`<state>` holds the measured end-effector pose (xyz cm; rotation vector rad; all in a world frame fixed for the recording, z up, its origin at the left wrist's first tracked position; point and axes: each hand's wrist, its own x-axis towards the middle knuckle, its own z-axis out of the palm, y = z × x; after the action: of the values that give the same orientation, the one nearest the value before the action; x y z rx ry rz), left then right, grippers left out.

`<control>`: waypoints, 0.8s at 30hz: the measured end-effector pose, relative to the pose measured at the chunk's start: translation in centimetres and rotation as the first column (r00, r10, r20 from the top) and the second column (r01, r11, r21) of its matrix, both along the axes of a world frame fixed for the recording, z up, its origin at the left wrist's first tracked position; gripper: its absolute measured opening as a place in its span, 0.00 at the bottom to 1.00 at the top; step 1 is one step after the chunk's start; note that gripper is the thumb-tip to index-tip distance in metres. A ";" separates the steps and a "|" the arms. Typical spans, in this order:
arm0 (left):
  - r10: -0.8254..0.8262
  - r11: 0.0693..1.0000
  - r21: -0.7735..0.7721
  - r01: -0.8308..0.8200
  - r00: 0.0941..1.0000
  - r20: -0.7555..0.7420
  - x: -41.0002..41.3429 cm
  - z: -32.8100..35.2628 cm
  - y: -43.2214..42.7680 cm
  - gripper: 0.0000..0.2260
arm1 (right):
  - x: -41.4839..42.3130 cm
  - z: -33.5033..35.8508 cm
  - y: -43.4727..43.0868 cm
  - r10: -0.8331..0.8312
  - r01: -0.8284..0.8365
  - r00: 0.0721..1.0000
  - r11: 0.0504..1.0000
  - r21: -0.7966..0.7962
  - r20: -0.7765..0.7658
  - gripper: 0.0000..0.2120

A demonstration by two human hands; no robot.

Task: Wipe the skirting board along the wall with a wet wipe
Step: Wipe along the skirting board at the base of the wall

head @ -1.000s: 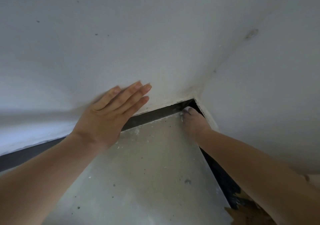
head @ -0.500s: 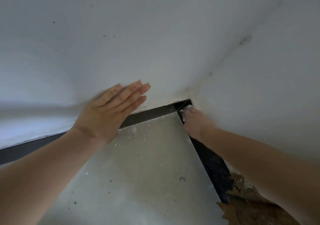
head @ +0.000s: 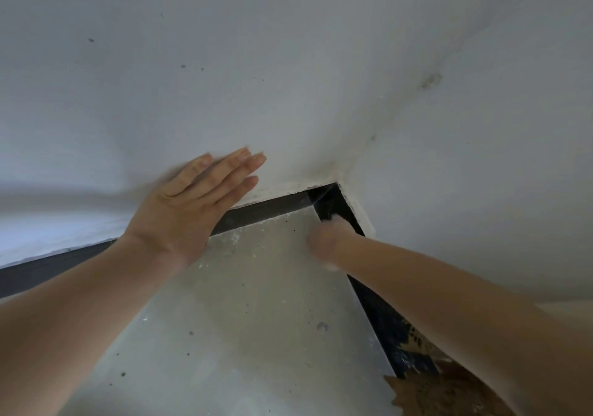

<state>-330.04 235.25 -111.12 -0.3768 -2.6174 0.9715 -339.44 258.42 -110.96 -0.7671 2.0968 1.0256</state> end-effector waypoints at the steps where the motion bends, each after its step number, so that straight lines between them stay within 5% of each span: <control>1: 0.003 1.000 -0.006 -0.003 1.000 0.007 0.0 0.0 0.1 0.32 | -1.1 -0.8 0.0 0.009 -0.014 0.996 0.999 -0.052 -0.094 0.16; 6: 0.033 0.999 -0.020 -0.032 0.997 0.071 0.0 0.2 0.1 0.32 | -2.5 -2.4 3.1 0.244 -0.234 0.935 0.970 0.066 -0.259 0.22; 8: 0.022 1.000 -0.022 -0.021 0.998 0.067 0.0 0.1 0.1 0.32 | -0.4 -2.1 3.1 0.089 -0.087 0.973 0.996 0.014 -0.211 0.20; 12: 0.008 1.000 0.007 -0.008 0.999 0.052 0.0 0.0 -0.2 0.34 | 2.6 0.8 2.0 -0.225 0.220 0.963 0.974 0.048 0.145 0.14; 14: 0.007 1.000 0.022 -0.008 0.999 0.045 -0.1 -0.1 -0.3 0.36 | 2.0 1.3 1.5 -0.159 0.154 0.979 0.987 0.053 0.125 0.12; 16: 0.018 0.999 0.028 -0.020 0.998 0.060 0.0 -0.1 -0.2 0.37 | 0.4 1.0 0.7 0.015 -0.016 0.998 1.000 -0.024 -0.064 0.13; 20: 0.024 1.000 0.006 -0.024 0.998 0.051 0.1 0.1 -0.1 0.37 | -2.7 -1.3 2.4 0.372 -0.411 0.869 0.910 -0.059 -0.326 0.17; 24: 0.023 1.000 -0.011 -0.022 0.998 0.053 0.1 0.4 -0.2 0.36 | -2.2 -2.7 4.4 0.384 -0.417 0.867 0.908 -0.043 -0.318 0.19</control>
<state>-329.93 235.01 -110.77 -0.3816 -2.6709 0.9963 -341.60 262.84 -113.66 -1.2065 2.3234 1.3273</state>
